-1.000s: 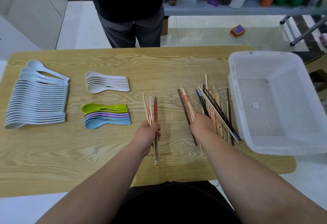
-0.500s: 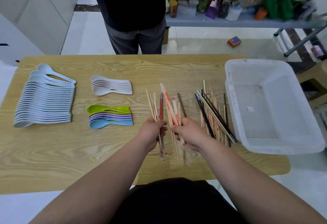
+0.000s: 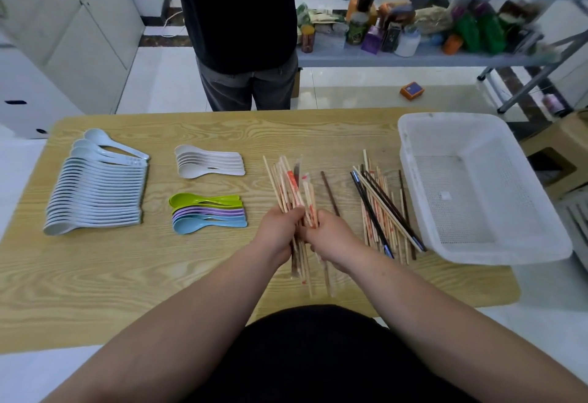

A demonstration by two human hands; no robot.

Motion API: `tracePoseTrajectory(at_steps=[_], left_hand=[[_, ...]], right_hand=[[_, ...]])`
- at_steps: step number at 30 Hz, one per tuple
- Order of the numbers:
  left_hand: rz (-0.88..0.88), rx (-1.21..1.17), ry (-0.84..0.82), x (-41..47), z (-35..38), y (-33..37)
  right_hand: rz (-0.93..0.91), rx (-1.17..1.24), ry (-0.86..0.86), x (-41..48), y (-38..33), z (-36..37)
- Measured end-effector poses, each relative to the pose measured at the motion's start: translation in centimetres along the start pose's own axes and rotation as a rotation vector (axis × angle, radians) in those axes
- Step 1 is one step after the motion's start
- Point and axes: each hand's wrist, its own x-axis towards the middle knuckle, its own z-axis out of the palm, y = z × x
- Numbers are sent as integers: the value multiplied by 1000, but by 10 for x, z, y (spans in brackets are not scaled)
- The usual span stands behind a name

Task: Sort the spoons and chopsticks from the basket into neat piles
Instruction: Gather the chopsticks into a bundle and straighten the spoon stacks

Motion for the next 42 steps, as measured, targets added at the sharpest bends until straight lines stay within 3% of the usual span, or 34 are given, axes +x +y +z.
tracePoseTrajectory(at_steps=[7,11,15,20,27,34,39,42], left_hand=[[-2,39,13,-8,-5,7],[8,50,28,-6,-10,6],[17,70,6,-7,-16,7],[35,184,6,-6,-24,14],[137,383,-99,-10,-22,9],[270,638,-76,-4,-12,3],[272,682,-37,9,2,-3],[259,688,-26,15,11,-9]], right_hand=[[142,244,59,-1,0,12],[87,176,93,0,2,10],[121,258,50,4,4,16],[237,588,158,16,-1,-1],[256,827,87,25,-23,7],[307,992,46,36,-26,8],[346,1013,-53,50,-10,-7],[332,855,-50,58,8,-18]])
